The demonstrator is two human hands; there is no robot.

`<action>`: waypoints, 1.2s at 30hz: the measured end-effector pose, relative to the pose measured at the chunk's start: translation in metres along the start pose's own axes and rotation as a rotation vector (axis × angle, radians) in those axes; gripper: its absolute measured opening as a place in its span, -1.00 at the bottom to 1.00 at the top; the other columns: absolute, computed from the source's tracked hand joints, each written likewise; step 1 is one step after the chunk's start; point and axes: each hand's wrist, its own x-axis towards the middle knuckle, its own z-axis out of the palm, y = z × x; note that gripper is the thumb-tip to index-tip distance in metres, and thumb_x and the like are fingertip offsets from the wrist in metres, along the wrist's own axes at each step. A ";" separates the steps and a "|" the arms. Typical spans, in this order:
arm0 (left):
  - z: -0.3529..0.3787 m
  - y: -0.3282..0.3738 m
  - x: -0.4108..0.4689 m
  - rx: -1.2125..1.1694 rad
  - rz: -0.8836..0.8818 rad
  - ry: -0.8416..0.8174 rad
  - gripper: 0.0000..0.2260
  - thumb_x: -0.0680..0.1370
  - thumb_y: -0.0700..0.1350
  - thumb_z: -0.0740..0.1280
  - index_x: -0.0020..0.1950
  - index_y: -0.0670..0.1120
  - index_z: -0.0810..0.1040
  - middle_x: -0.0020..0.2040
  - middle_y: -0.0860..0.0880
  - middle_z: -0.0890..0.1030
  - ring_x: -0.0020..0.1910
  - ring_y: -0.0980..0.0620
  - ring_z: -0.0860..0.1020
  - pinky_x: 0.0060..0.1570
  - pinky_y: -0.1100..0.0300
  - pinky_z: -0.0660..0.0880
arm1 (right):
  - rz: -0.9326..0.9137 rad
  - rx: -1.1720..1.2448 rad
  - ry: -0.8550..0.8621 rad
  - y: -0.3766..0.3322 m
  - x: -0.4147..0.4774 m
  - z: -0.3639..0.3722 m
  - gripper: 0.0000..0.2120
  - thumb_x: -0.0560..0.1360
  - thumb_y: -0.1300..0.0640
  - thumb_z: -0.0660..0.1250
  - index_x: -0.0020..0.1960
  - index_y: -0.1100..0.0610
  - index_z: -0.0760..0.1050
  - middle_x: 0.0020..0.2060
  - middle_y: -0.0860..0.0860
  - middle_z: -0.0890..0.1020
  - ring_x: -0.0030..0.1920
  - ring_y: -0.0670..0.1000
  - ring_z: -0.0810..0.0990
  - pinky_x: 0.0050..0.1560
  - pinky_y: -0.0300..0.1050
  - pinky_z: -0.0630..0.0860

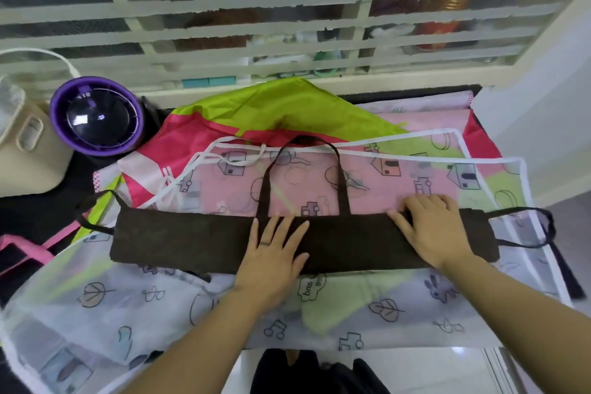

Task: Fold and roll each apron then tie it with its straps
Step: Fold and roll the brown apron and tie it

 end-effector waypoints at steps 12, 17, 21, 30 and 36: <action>-0.001 -0.001 -0.003 -0.075 0.044 -0.048 -0.29 0.47 0.42 -0.38 0.51 0.07 -0.12 0.57 -0.05 0.07 0.55 -0.09 -0.01 0.43 -0.10 -0.30 | 0.059 0.016 0.076 0.034 -0.002 0.016 -0.66 0.52 -0.04 0.06 -0.17 0.16 0.49 -0.26 0.10 0.52 -0.22 0.19 0.48 -0.11 0.04 0.36; -0.009 0.002 -0.002 -0.040 0.034 -0.091 -0.16 0.25 0.43 -0.60 0.47 0.10 -0.35 0.58 0.00 -0.20 0.54 -0.04 -0.25 0.41 -0.10 -0.39 | -0.335 0.331 0.081 -0.043 -0.013 -0.013 -0.76 0.47 0.08 0.21 0.03 0.13 0.58 -0.02 0.03 0.59 0.03 0.06 0.51 0.11 -0.06 0.40; -0.012 -0.001 -0.001 -0.071 0.070 -0.131 -0.12 0.28 0.48 -0.47 0.54 0.13 -0.27 0.57 0.02 -0.23 0.53 -0.03 -0.26 0.44 -0.08 -0.37 | -0.586 0.252 -0.150 -0.093 -0.034 -0.002 -0.63 0.31 0.08 0.40 0.12 0.03 0.57 0.06 -0.06 0.59 0.10 -0.03 0.54 0.09 -0.14 0.52; -0.009 -0.075 -0.045 -0.249 0.153 0.139 -0.44 0.42 -0.08 0.48 0.39 -0.07 0.43 0.42 -0.06 0.28 0.41 -0.04 0.26 0.22 0.02 0.45 | -0.497 0.210 -0.102 -0.098 -0.032 0.003 -0.48 0.09 0.23 0.60 0.04 0.05 0.63 -0.04 -0.03 0.63 -0.04 0.01 0.63 -0.15 -0.16 0.59; -0.005 -0.085 -0.050 -0.181 -0.028 0.140 -0.29 0.31 -0.42 0.41 0.42 -0.01 0.42 0.27 -0.13 0.41 0.23 -0.11 0.45 0.08 0.10 0.52 | -0.459 0.121 -0.132 -0.105 -0.030 0.003 -0.36 -0.02 0.26 0.62 0.06 0.05 0.61 -0.03 0.02 0.61 -0.09 0.04 0.62 -0.23 -0.13 0.60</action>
